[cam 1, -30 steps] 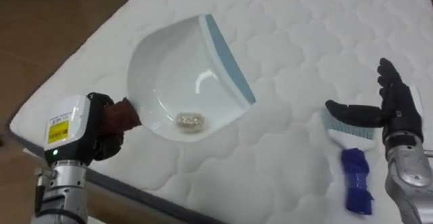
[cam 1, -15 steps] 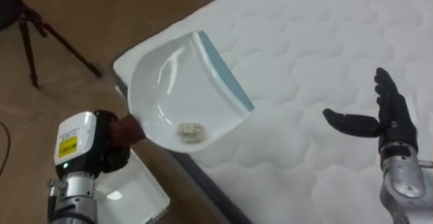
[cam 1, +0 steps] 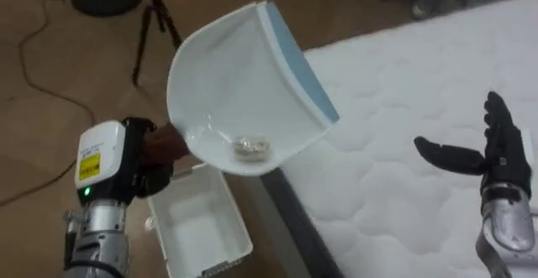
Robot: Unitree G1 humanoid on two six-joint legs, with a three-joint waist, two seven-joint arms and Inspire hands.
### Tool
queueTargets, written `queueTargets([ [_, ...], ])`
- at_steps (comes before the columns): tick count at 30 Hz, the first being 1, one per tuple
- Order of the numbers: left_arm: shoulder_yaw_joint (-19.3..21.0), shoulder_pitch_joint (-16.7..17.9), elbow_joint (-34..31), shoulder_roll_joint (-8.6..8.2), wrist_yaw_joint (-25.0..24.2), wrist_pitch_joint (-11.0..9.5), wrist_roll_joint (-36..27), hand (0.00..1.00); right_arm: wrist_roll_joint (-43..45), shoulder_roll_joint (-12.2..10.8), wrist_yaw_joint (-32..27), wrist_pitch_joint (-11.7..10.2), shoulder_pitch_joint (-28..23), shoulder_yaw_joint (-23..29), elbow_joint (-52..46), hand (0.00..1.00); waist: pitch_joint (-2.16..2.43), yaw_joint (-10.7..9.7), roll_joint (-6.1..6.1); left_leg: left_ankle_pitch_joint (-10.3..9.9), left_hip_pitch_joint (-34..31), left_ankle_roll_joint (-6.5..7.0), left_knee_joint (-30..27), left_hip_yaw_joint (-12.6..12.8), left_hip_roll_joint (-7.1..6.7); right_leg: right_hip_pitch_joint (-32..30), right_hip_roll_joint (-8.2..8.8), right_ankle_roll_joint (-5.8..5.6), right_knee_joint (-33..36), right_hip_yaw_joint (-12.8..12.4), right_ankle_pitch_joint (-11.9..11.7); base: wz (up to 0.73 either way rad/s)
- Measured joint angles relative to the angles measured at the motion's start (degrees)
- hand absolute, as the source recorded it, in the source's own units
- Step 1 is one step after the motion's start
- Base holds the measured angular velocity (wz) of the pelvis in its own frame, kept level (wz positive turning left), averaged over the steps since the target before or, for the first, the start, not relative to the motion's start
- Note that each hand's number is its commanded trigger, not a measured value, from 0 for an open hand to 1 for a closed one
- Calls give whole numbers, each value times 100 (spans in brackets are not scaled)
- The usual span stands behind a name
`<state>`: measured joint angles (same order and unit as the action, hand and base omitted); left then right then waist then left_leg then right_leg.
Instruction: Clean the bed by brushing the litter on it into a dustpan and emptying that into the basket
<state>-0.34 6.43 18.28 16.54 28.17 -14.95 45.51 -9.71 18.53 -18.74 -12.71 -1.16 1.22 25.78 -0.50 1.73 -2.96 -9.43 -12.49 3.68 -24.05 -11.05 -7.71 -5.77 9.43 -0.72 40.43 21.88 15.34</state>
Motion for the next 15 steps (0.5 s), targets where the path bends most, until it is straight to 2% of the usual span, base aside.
queueTargets([
  [1, -21, 0, 52, 20, -10, 2, -1, 100, 46, -56, -7, 2, -52, -7, -14, 0, 37, -65, -73, 217, 167, -406, 393, -237, -79, -62, -72, 22, -71, -178, -22, 182],
  [2, -82, -61, 80, 84, -10, -8, -77, 100, 100, -102, -9, 4, -86, 11, -119, 0, 23, -234, -273, 47, 80, -267, 161, 282, 269, -217, -50, -99, -21, -397, -46, 172],
  [3, -238, -232, 39, 251, 1, -92, -226, 100, 129, -65, -84, -13, -26, 52, -235, 0, -30, -255, -22, -620, -253, -256, -694, 809, 974, -493, -31, -358, 194, -561, 81, 165],
  [4, -324, -302, 55, 305, -2, -107, -318, 100, 128, -82, -96, -6, 54, 50, -211, 0, -44, -263, -25, -756, -397, -90, -899, 834, 909, -589, 31, -501, 192, -725, 114, 115],
  [5, -435, -329, 154, 387, -15, -103, -409, 100, 131, -195, -57, 56, 92, 19, -189, 0, -37, -231, -107, -796, -461, 30, -1037, 624, 684, -658, -24, -490, 75, -870, 124, 85],
  [6, -470, -316, 243, 372, -19, -81, -429, 100, 173, -223, -15, 56, 73, -5, -185, 0, -66, -199, -69, -777, -442, 144, -996, 441, 533, -746, -184, -454, -235, -965, 103, 81],
  [7, -512, -317, 248, 361, -19, -58, -430, 100, 196, -228, 1, 56, 63, -6, -180, 0, -83, -201, -54, -738, -436, 216, -960, 358, 444, -806, -252, -429, -350, -975, 85, 91],
  [8, -594, -323, 248, 363, -19, -46, -415, 100, 218, -237, 14, 57, 63, -10, -141, 0, -101, -198, -51, -673, -444, 337, -904, 260, 280, -1019, -365, -368, -522, -1085, 41, 93],
  [9, -667, -321, 248, 370, -18, -40, -408, 100, 244, -237, 30, 57, 64, -10, -115, 0, -113, -196, -25, -647, -474, 386, -889, 263, 176, -1207, -436, -299, -764, -1128, -20, 87],
  [10, -680, -321, 248, 371, -18, -39, -406, 100, 239, -240, 52, 56, 66, -10, -97, 0, -125, -195, -5, -640, -488, 399, -885, 273, 140, -1300, -467, -282, -882, -1147, -67, 74],
  [11, -688, -322, 248, 392, -18, -31, -421, 100, 229, -242, 106, 56, 64, -33, -48, 0, -129, -192, 4, -625, -514, 426, -850, 327, 78, -1444, -494, -232, -1068, -1189, -216, 68],
  [13, -681, -338, 249, 448, -19, -5, -440, 100, 182, -242, 130, 59, 59, -139, 1, 0, -123, -196, -12, -653, -549, 471, -850, 505, 73, -1575, -575, -108, -1259, -1342, -600, 68],
  [14, -675, -344, 256, 464, -19, 10, -440, 100, 170, -240, 139, 57, 64, -210, 4, 0, -97, -195, -52, -692, -565, 514, -831, 693, 72, -1596, -593, -48, -1291, -1418, -948, 52],
  [15, -666, -374, 333, 388, -18, 13, -440, 100, 175, -232, 156, 55, 139, -216, 53, 0, -104, -146, -22, -707, -573, 511, -793, 774, 112, -1588, -621, -12, -1310, -1435, -884, 37],
])
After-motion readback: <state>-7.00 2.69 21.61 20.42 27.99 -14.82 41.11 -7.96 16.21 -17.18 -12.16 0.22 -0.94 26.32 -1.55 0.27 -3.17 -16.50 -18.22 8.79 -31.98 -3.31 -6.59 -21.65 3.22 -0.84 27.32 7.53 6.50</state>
